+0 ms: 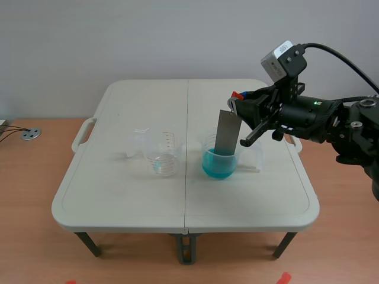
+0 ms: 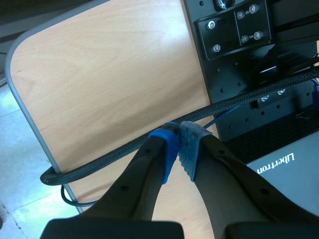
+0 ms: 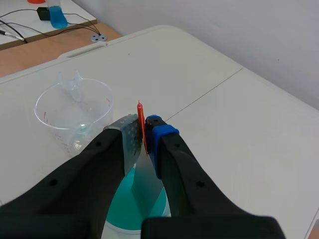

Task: Hold the metal plate by the orange handle, dip it into the blue solution, take it out and point at it, then put the plate back in the beaker on the left.
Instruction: 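Hold the plate still in the solution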

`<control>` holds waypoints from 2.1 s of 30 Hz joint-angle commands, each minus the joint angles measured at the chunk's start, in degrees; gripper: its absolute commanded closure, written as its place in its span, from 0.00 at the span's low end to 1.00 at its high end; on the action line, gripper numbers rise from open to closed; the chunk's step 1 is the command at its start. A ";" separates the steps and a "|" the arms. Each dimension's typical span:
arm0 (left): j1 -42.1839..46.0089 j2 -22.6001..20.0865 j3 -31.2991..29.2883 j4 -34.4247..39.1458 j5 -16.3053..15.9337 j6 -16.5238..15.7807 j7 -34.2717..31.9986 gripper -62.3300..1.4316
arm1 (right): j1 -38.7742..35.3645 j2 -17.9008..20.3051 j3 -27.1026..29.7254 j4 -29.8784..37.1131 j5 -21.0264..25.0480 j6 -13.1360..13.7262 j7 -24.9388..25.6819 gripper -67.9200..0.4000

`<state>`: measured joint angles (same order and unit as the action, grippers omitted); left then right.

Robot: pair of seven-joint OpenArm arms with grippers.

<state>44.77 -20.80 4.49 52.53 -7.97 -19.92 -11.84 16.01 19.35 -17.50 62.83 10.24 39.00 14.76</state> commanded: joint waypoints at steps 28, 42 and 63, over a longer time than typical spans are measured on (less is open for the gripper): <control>0.57 0.13 0.09 0.66 -0.15 -0.33 -0.17 0.95 | 0.96 0.15 -0.22 0.31 -0.02 0.09 0.22 0.97; 0.11 0.13 0.09 0.66 -0.13 -0.33 -0.17 0.95 | 0.98 0.20 -0.20 0.33 0.00 0.09 1.07 0.98; 0.13 0.13 0.09 0.66 -0.13 -0.33 1.38 0.95 | 0.98 1.53 -0.15 3.13 0.00 0.11 1.03 0.97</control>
<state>44.75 -20.80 4.49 52.53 -7.94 -19.92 -9.74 15.99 19.99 -17.50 64.03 9.43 39.03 14.94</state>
